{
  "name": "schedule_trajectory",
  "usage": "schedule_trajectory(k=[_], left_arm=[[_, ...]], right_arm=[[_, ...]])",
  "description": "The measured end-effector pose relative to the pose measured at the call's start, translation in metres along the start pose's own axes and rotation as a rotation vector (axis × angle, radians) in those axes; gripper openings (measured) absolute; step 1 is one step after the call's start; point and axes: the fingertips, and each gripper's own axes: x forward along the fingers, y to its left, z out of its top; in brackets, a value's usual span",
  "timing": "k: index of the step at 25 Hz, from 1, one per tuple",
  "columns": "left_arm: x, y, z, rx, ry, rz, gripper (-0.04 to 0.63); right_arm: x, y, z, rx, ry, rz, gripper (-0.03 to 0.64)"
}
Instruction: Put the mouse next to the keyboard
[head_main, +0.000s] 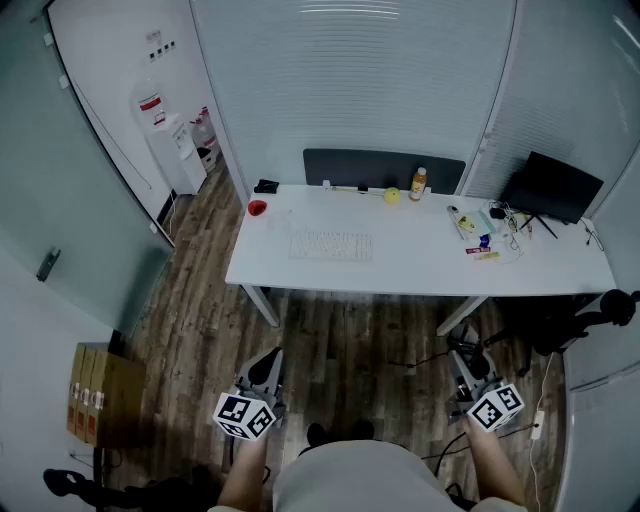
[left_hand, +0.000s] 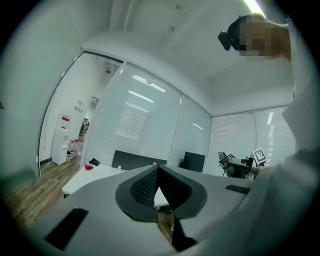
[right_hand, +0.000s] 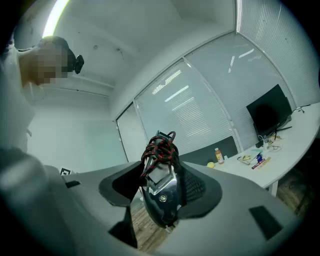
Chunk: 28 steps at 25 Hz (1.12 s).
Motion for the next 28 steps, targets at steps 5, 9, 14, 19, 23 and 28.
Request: schedule_trajectory(k=[5, 9, 14, 19, 23, 28], left_arm=[[0.000, -0.001, -0.001, -0.002, -0.002, 0.001, 0.017], [0.000, -0.003, -0.001, -0.003, 0.000, 0.002, 0.017], [0.001, -0.005, -0.003, -0.003, 0.007, 0.006, 0.017], [0.004, -0.010, -0.007, 0.002, 0.011, 0.009, 0.017], [0.007, -0.016, -0.007, 0.006, 0.012, 0.019, 0.017], [0.016, -0.030, -0.009, 0.014, 0.006, 0.029, 0.017]], right_arm=[[0.000, 0.001, 0.000, -0.006, -0.003, 0.007, 0.236], [-0.002, 0.000, 0.002, -0.002, -0.005, 0.005, 0.236], [-0.003, -0.004, 0.003, 0.031, -0.012, 0.013, 0.236], [-0.004, -0.010, 0.002, 0.050, -0.009, 0.022, 0.235], [-0.003, -0.016, 0.004, 0.048, 0.002, 0.032, 0.235], [-0.003, -0.030, 0.010, 0.046, 0.022, 0.058, 0.235]])
